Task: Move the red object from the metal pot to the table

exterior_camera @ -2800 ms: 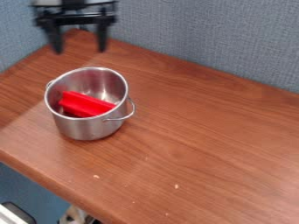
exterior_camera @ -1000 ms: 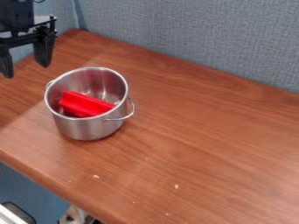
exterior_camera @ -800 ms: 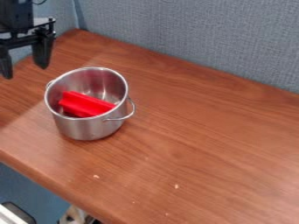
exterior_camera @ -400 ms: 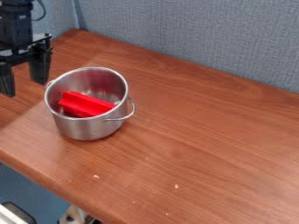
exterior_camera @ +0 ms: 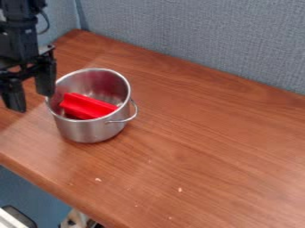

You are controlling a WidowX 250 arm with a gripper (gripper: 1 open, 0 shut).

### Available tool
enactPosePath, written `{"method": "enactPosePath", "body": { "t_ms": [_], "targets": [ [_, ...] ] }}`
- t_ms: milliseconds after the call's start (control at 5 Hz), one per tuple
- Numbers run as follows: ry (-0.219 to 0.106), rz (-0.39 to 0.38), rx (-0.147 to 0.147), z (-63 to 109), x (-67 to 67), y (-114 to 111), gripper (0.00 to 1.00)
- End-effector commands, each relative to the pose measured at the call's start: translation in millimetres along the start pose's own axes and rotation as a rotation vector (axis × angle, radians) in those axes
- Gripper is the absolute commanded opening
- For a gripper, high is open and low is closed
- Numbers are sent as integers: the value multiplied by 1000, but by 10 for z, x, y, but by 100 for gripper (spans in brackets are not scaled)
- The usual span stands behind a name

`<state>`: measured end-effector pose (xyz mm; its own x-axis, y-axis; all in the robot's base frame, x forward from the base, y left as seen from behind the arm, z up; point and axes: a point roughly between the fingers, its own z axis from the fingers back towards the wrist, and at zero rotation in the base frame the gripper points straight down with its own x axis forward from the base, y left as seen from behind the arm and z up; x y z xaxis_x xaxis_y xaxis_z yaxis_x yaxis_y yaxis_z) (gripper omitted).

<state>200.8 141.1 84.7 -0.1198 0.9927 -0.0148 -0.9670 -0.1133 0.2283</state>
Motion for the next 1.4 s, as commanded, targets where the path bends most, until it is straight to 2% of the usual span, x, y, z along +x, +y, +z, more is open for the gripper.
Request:
{"method": "enactPosePath", "body": {
  "t_ms": [0, 200, 400, 600, 1000, 1200],
  "targets": [
    [43, 61, -26, 3, 59, -134, 100],
    [95, 95, -16, 104, 25, -192, 100],
    [98, 67, -16, 193, 188, -216, 100],
    [124, 2, -9, 315, 295, -123, 100],
    [85, -110, -7, 303, 524, -52, 100],
    [89, -108, -1, 213, 595, -51, 100]
  ]
}}
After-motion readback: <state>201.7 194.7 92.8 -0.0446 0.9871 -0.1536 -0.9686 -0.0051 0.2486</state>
